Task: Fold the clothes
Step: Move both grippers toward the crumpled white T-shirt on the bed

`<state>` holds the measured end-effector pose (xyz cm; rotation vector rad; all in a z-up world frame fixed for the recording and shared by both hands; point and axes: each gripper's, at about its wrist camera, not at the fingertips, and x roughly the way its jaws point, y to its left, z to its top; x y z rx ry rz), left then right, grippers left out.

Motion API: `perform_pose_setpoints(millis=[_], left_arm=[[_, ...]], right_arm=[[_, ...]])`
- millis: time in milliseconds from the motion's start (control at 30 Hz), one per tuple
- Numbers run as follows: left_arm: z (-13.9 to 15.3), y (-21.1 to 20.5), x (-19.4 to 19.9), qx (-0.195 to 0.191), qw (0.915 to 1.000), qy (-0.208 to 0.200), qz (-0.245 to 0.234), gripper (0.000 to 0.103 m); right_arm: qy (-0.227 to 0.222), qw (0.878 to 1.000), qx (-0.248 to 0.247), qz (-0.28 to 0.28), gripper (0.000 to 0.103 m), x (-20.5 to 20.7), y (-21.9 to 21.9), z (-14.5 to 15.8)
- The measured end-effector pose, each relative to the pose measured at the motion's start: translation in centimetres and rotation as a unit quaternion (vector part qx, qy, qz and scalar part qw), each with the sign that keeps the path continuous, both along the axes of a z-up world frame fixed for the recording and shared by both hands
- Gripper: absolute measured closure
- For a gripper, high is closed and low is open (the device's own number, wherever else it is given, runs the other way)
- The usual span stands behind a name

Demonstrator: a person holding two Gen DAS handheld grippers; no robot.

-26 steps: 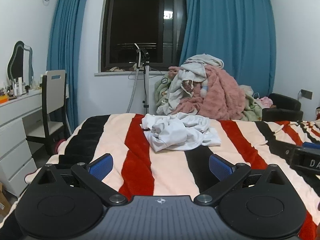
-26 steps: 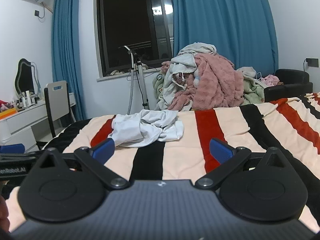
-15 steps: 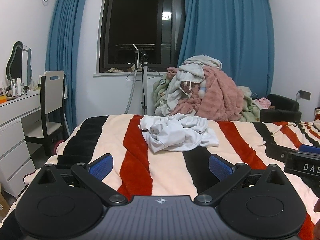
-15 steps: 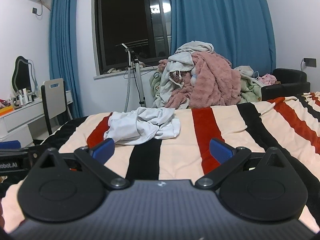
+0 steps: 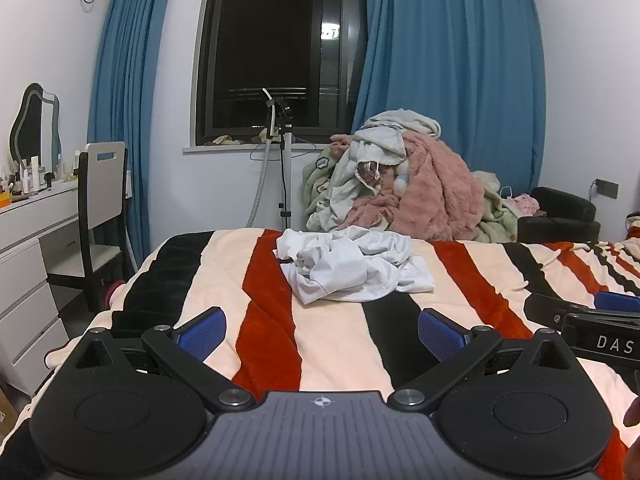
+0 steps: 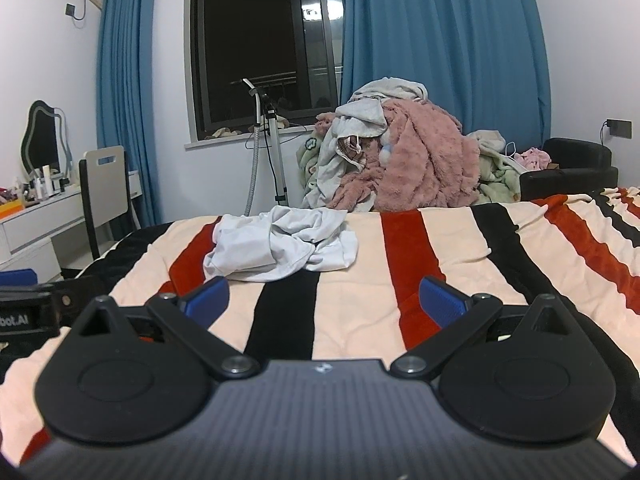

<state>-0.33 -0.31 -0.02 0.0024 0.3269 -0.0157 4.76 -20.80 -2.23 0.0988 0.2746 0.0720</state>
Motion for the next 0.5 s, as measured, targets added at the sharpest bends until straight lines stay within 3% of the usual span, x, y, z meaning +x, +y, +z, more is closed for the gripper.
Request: perform_pose_setpoints(millis=[500], left_arm=[[-0.54, -0.15, 0.22, 0.0, 0.9999, 0.01, -0.005, 0.0]], right_arm=[[0.006, 1.0, -0.002, -0.012, 0.0, 0.18, -0.05, -0.01]])
